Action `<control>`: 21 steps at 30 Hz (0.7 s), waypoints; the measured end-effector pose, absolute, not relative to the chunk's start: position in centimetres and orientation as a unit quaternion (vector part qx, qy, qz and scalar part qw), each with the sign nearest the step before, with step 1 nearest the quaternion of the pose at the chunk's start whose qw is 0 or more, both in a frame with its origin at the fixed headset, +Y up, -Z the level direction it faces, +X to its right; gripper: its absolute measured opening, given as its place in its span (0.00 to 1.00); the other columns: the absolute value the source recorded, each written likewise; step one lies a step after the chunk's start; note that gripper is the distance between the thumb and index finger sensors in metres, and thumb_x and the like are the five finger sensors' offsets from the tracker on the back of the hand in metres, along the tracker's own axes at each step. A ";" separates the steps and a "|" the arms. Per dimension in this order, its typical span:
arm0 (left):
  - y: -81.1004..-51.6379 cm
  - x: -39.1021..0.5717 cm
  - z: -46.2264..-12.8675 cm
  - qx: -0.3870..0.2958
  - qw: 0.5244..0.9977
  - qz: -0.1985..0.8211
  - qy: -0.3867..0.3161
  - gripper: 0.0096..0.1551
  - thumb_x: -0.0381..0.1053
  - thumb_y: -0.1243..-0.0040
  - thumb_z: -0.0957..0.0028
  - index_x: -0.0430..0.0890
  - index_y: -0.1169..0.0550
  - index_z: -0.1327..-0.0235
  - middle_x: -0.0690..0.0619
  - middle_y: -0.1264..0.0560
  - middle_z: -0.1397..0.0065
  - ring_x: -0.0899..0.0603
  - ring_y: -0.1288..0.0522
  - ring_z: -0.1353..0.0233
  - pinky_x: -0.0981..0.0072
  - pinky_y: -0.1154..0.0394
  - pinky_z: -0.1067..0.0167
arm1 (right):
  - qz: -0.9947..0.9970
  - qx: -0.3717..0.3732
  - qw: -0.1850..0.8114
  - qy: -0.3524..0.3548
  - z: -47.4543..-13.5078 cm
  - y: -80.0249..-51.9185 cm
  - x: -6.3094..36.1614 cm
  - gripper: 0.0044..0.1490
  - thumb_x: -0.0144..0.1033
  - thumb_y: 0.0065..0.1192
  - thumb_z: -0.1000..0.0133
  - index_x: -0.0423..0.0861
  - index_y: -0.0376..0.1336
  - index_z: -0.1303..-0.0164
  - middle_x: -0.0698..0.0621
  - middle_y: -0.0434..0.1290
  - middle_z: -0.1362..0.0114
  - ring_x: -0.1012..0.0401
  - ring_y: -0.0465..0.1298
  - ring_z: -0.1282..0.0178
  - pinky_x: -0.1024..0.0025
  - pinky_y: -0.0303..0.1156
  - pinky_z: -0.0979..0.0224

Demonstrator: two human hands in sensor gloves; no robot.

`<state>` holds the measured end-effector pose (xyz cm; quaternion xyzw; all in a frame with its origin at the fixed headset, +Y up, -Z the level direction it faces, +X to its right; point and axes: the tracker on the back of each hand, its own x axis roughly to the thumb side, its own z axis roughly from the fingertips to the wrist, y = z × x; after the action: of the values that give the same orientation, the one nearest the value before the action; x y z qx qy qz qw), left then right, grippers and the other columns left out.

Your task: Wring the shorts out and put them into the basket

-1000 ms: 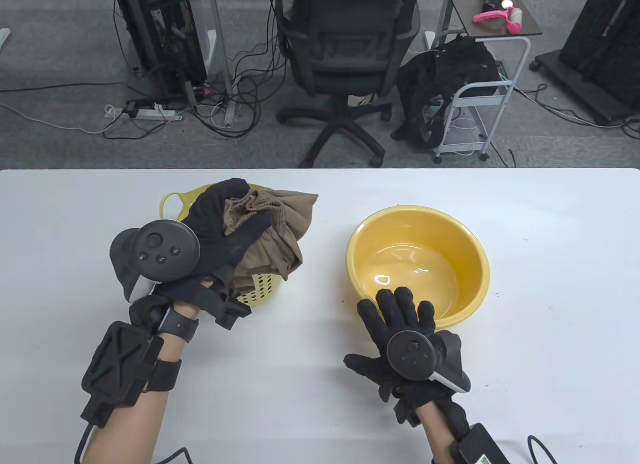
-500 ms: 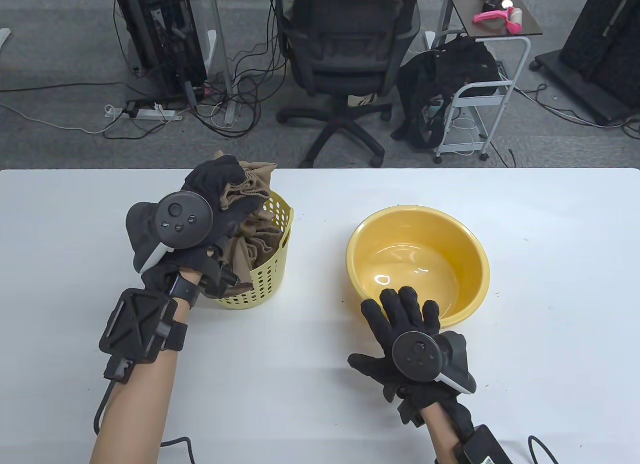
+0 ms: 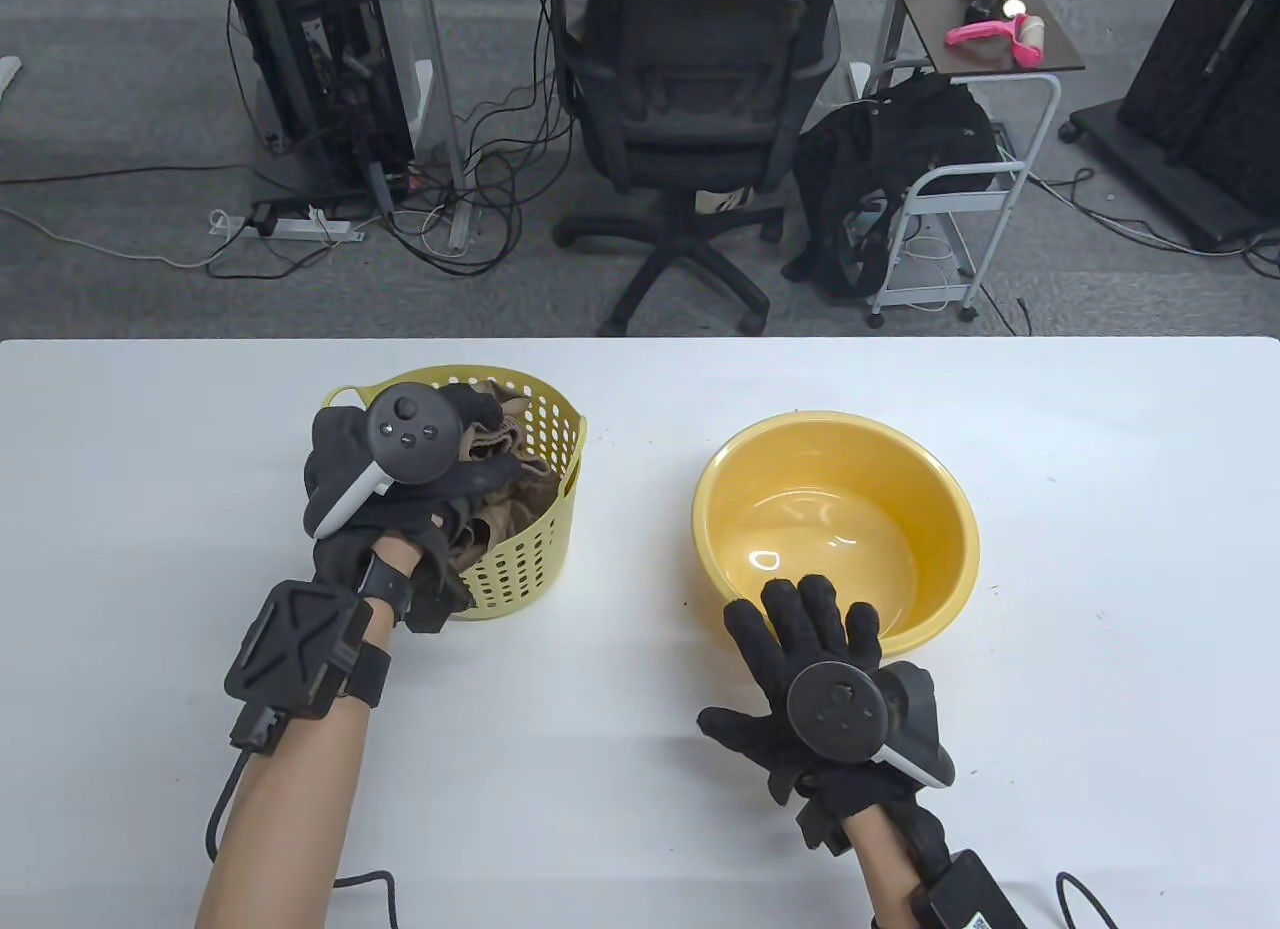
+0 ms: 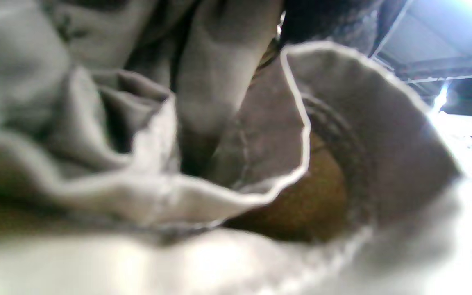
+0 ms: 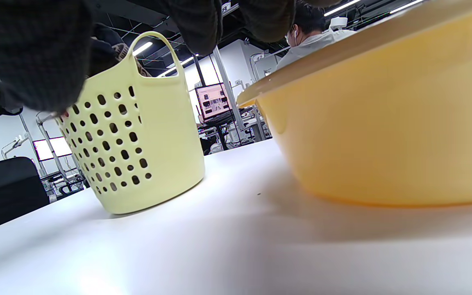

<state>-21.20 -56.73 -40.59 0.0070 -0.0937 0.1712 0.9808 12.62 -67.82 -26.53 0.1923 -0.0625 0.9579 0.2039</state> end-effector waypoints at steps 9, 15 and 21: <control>-57.7 -20.7 -40.3 -0.083 0.974 0.173 -0.117 0.33 0.64 0.38 0.41 0.48 0.28 0.28 0.31 0.38 0.15 0.15 0.42 0.20 0.20 0.48 0.36 | 0.957 0.193 0.207 -0.057 -26.5 -67.9 12.6 0.62 0.71 0.68 0.51 0.45 0.52 0.17 0.31 0.48 0.16 0.32 0.43 0.18 0.23 0.38 0.28; -57.3 -20.6 -38.9 -0.074 0.972 0.176 -0.139 0.38 0.64 0.39 0.41 0.46 0.31 0.24 0.28 0.41 0.14 0.15 0.45 0.20 0.19 0.50 0.36 | 0.957 0.194 0.210 -0.055 -26.5 -67.9 12.7 0.62 0.71 0.68 0.51 0.45 0.52 0.17 0.31 0.48 0.16 0.32 0.43 0.18 0.23 0.38 0.28; -56.0 -20.4 -35.4 -0.040 0.967 0.165 -0.191 0.40 0.63 0.39 0.41 0.46 0.34 0.21 0.28 0.43 0.14 0.14 0.47 0.20 0.19 0.53 0.36 | 0.957 0.196 0.206 -0.053 -26.4 -67.9 12.6 0.62 0.71 0.68 0.51 0.45 0.51 0.17 0.31 0.48 0.16 0.31 0.43 0.18 0.23 0.38 0.28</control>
<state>-20.40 -56.02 -35.37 -0.0398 -0.1911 0.1654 0.9667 12.58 -67.90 -26.43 0.1960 -0.0532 0.9572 0.2062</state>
